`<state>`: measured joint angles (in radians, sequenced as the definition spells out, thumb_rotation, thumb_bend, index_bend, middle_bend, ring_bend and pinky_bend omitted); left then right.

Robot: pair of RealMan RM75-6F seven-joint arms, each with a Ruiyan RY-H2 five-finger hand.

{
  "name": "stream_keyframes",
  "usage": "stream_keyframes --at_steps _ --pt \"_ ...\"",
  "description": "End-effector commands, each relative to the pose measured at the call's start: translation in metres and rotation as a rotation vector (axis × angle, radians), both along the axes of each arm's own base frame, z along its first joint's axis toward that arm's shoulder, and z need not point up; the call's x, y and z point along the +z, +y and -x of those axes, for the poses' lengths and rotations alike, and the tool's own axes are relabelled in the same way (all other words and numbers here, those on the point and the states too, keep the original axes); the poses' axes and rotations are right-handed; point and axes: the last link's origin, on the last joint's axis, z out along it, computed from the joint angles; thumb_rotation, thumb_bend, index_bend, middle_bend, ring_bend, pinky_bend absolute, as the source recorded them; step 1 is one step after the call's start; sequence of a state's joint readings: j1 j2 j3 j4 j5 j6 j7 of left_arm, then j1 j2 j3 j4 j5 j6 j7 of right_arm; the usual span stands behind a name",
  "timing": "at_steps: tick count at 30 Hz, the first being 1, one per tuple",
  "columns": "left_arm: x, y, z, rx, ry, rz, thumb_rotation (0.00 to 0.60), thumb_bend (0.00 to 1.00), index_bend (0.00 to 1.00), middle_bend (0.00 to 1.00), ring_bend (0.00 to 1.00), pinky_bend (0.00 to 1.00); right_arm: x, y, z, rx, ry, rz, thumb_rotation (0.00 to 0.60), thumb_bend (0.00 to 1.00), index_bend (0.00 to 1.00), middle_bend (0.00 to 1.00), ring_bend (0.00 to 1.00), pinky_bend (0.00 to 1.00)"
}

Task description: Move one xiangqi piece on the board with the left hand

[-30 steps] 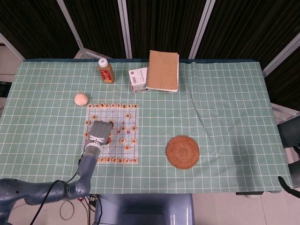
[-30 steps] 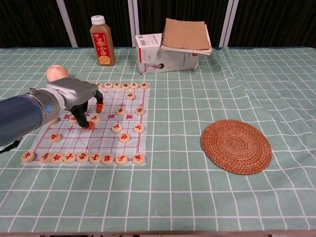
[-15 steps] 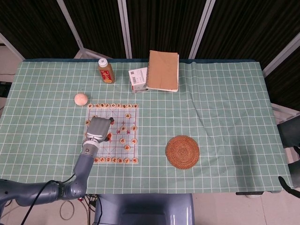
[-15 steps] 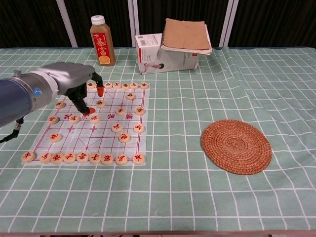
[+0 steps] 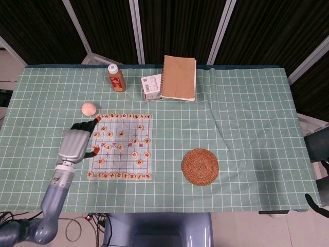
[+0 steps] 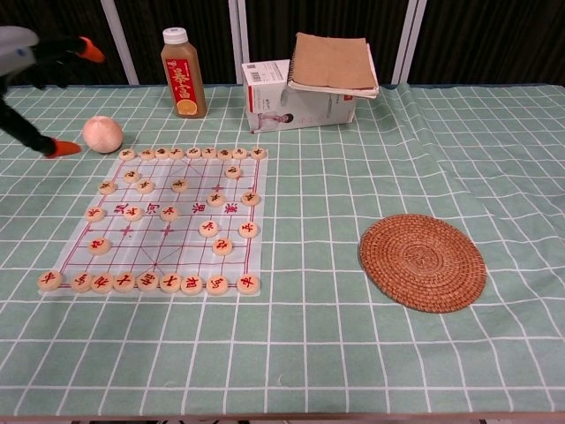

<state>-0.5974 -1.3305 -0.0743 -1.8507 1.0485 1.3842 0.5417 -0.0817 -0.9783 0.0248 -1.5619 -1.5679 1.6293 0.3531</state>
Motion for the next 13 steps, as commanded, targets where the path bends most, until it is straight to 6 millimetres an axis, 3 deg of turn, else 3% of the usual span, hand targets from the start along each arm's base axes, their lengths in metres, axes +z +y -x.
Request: stream_keyframes --at_steps 1,8,13 --pt "0.034 -0.042 0.037 0.017 0.015 -0.067 0.600 0.06 0.00 0.00 0.00 0.00 -0.001 0.001 -0.002 0.007 0.009 -0.003 0.600 0.35 0.00 0.00 0.00 0.00" --pt "0.061 -0.097 0.077 0.022 0.040 -0.131 0.600 0.04 0.00 0.00 0.00 0.00 -0.002 0.002 -0.003 0.028 0.048 0.001 0.600 0.35 0.00 0.00 0.00 0.00" --pt "0.061 -0.112 0.089 0.009 0.059 -0.114 0.600 0.04 0.00 0.00 0.00 0.00 -0.002 0.002 -0.002 0.033 0.057 0.011 0.600 0.35 0.00 0.00 0.00 0.00"
